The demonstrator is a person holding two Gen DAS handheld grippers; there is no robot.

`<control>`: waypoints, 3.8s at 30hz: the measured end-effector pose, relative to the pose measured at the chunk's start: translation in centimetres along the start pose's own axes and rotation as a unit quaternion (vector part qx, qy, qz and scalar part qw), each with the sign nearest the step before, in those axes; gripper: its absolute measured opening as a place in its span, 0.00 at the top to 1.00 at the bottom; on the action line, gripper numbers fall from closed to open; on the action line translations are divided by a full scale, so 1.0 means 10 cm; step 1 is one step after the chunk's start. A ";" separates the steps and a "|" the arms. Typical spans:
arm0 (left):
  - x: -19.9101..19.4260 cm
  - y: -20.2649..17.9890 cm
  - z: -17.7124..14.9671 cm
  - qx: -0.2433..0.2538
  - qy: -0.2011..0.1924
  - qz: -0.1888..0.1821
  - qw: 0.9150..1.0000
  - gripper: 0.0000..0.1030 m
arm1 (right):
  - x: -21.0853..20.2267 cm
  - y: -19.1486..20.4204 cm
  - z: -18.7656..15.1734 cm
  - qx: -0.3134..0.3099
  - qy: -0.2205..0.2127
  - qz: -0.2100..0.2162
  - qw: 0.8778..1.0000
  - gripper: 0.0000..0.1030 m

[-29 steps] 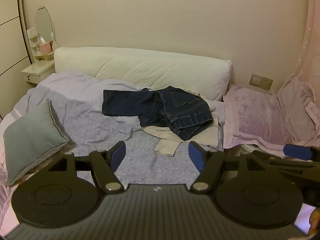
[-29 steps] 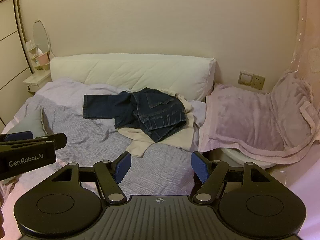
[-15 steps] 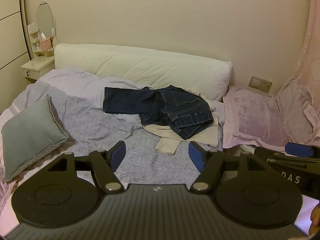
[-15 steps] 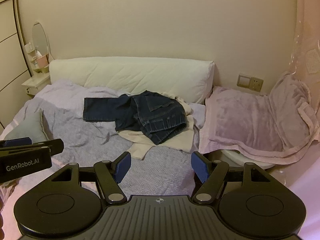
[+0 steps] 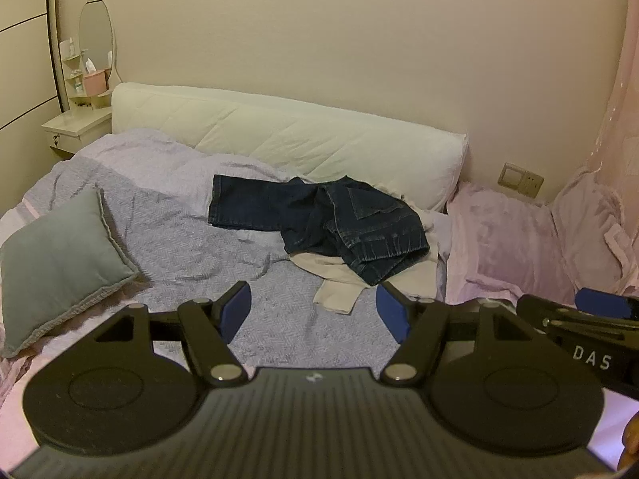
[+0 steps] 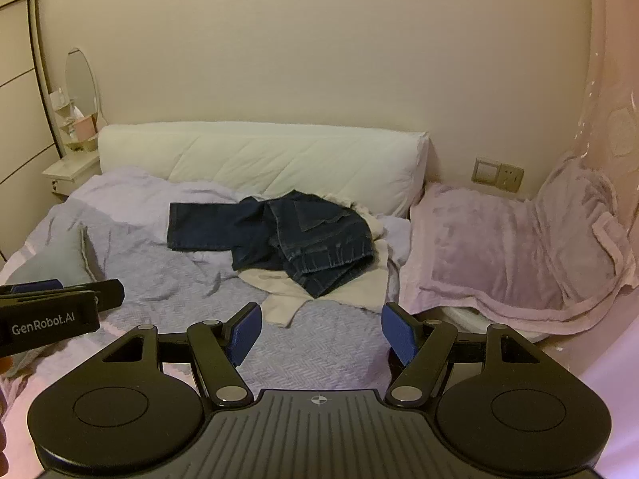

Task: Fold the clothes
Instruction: 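Move both grippers toward the dark blue jeans on the bed, then grasp the jeans leg hem with the right gripper and lift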

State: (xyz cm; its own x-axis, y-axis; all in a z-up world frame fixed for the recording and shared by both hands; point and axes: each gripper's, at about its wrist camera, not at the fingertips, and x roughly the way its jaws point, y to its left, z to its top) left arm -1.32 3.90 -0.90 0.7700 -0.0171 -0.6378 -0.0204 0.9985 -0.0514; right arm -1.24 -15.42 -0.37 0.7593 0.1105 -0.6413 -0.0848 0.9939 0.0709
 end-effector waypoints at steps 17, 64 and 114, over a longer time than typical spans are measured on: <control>-0.13 0.07 0.02 -0.006 -0.021 -0.004 1.000 0.36 | -0.14 0.05 0.03 -0.005 -0.032 -0.009 0.999 0.32; 1.39 -0.25 0.75 0.000 0.029 0.019 0.999 0.36 | 1.43 -0.51 0.68 -0.011 0.030 0.014 0.999 0.32; 4.78 -0.19 1.12 -0.009 0.207 0.011 0.978 0.37 | 5.27 -1.39 0.68 0.001 0.165 0.085 0.983 0.75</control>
State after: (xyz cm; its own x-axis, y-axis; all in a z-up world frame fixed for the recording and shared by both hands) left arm 42.68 1.81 -22.72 0.4448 -0.0198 -0.8954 -0.0470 0.9979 -0.0454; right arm 44.34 -23.37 -29.99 0.4834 0.2687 -0.8331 -0.1904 0.9612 0.1996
